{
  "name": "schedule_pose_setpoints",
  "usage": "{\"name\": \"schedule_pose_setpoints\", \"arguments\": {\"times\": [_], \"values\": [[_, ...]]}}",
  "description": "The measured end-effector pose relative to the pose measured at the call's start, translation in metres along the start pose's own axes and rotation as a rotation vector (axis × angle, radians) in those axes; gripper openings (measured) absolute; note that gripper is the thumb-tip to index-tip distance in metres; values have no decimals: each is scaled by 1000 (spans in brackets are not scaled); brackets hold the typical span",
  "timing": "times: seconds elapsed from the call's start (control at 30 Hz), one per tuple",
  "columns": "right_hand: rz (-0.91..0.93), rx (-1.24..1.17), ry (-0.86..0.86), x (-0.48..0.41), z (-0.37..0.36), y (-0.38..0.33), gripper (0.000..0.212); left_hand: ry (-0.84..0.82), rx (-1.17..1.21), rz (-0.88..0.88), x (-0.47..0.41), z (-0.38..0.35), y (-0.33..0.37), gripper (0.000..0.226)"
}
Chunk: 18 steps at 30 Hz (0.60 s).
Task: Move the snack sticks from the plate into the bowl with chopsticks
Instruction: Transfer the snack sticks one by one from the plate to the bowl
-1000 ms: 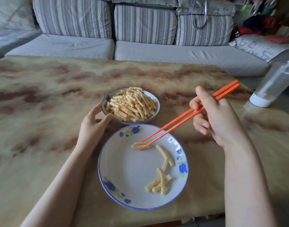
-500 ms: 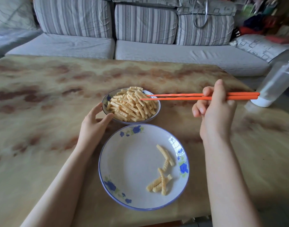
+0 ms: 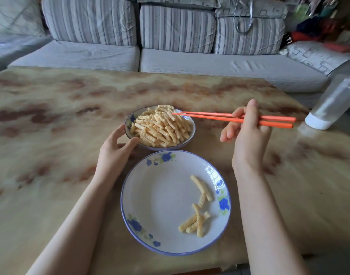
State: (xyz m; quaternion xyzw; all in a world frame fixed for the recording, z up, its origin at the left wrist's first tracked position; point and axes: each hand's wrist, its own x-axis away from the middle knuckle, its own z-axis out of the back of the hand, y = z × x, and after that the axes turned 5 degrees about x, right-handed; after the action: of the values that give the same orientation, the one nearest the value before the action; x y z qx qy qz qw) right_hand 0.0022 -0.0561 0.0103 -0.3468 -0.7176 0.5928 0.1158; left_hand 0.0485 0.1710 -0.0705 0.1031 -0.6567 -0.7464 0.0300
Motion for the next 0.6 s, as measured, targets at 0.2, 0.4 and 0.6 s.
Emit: {"name": "schedule_pose_setpoints", "arguments": {"times": [0.2,0.4,0.6], "values": [[42,4,-116,-4,18,-24,44,3,25,12,1,0,0,41],[50,233,-360,-4,44,-52,43,1,2,-10,-2,1,-4,48],[63,385,-454,-5,58,-64,43,-5,-24,-34,-5,2,-8,48]]}}
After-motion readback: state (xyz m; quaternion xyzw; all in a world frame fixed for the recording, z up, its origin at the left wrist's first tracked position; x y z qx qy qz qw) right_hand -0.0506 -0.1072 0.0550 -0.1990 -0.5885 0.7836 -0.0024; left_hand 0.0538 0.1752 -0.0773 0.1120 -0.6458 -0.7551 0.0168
